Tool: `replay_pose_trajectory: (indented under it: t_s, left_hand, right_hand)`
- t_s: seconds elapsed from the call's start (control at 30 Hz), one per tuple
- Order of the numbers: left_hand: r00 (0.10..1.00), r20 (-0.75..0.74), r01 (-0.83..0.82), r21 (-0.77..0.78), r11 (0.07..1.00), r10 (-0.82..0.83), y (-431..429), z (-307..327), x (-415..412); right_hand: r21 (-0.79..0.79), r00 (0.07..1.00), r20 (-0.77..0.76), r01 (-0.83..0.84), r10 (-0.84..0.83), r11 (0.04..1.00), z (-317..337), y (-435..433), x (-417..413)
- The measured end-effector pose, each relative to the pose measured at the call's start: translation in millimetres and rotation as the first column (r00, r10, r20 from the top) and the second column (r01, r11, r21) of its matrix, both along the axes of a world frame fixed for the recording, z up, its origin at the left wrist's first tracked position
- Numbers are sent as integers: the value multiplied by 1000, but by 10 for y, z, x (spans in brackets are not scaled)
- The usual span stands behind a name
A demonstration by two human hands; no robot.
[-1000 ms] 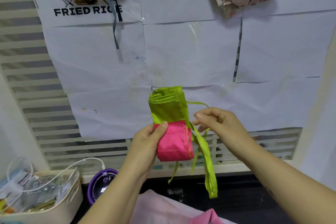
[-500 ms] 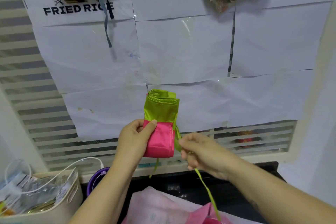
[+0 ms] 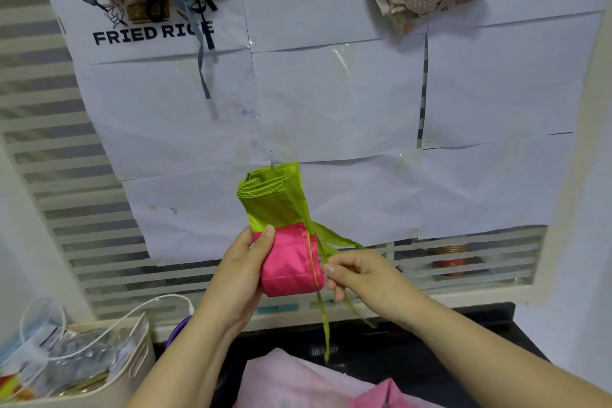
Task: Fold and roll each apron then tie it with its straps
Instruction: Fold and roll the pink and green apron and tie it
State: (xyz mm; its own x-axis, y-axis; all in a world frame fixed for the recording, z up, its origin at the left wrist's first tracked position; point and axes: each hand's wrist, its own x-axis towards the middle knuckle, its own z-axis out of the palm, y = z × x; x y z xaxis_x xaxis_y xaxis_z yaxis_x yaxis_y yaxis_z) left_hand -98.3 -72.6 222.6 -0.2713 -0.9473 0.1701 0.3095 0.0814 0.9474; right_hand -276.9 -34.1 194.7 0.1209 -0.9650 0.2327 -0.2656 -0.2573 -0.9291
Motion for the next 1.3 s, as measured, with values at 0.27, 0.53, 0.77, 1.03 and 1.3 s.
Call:
replay_pose_trajectory:
  t_s: [0.27,0.53,0.77,1.03,1.3]
  left_hand:
    - [992,-3,123,68,990,-123,45,-61,-126]
    - [986,168,5,-95,995,11,62,-64,-157]
    - [947,318,92,-152,984,-39,67,-77,-95]
    - [802,597,184,-239,953,-5,104,-136,-56]
    - [785,619,172,-230,958,7,42,-322,-64]
  right_hand:
    - [-127,972,86,226,-217,966,-115,-161,162]
    - [127,895,433,56,-107,990,-58,-144,339]
    - [249,883,469,-126,-5,960,-69,-172,303]
    - [248,981,109,-185,162,951,-18,-149,152]
    - [98,991,-71,-109,116,989,7,-49,55]
